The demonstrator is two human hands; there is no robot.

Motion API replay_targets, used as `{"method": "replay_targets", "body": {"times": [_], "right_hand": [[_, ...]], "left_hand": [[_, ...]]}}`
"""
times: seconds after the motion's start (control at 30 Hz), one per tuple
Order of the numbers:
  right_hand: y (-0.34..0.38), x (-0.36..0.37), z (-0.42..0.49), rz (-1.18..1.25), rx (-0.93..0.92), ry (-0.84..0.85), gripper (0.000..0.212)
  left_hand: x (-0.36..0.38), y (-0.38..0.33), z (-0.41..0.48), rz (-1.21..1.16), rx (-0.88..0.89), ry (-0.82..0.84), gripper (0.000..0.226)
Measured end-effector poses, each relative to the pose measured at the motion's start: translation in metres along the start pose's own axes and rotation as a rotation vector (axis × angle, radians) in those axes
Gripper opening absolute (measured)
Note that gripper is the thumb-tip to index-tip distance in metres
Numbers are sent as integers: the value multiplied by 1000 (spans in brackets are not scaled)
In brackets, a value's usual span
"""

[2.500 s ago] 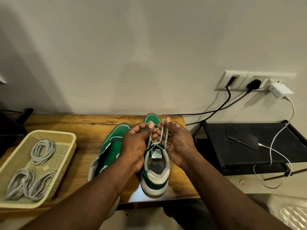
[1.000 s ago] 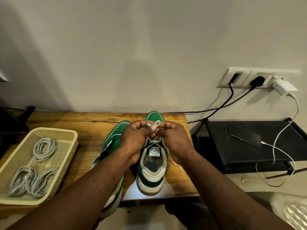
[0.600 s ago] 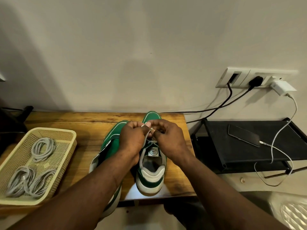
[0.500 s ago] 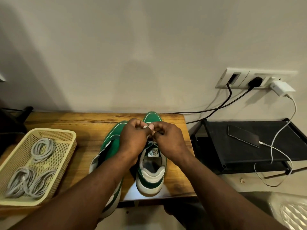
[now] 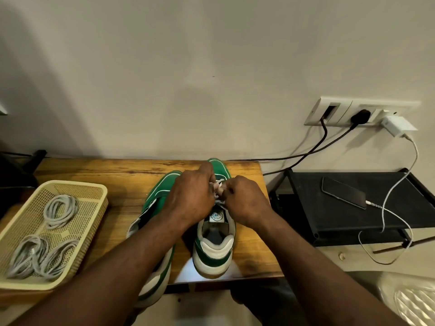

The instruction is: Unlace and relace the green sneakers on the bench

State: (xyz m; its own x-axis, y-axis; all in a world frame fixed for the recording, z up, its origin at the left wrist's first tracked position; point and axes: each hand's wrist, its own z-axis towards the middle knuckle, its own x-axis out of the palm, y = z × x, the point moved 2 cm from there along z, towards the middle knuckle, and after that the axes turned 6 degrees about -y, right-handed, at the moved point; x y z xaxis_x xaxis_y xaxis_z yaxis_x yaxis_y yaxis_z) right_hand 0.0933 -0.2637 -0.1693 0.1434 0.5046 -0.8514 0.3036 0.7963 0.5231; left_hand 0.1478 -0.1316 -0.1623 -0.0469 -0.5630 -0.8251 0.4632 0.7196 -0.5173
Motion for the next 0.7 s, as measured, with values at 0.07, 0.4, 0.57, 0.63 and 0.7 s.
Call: {"method": "replay_targets", "body": {"times": [0.07, 0.4, 0.57, 0.63, 0.7], "right_hand": [[-2, -5, 0, -15, -6, -40, 25], [1, -12, -8, 189, -201, -112, 27], [3, -11, -9, 185, -170, -136, 17], [3, -10, -6, 153, -168, -157, 16], [2, -11, -3, 173, -157, -136, 18]], "left_hand": [[0, 3, 3, -108, -104, 1, 13], [3, 14, 4, -913, -805, 204, 10], [-1, 12, 4, -880, -774, 212, 10], [-2, 12, 5, -857, -747, 197, 12], [-3, 14, 6, -816, -699, 162, 8]]}}
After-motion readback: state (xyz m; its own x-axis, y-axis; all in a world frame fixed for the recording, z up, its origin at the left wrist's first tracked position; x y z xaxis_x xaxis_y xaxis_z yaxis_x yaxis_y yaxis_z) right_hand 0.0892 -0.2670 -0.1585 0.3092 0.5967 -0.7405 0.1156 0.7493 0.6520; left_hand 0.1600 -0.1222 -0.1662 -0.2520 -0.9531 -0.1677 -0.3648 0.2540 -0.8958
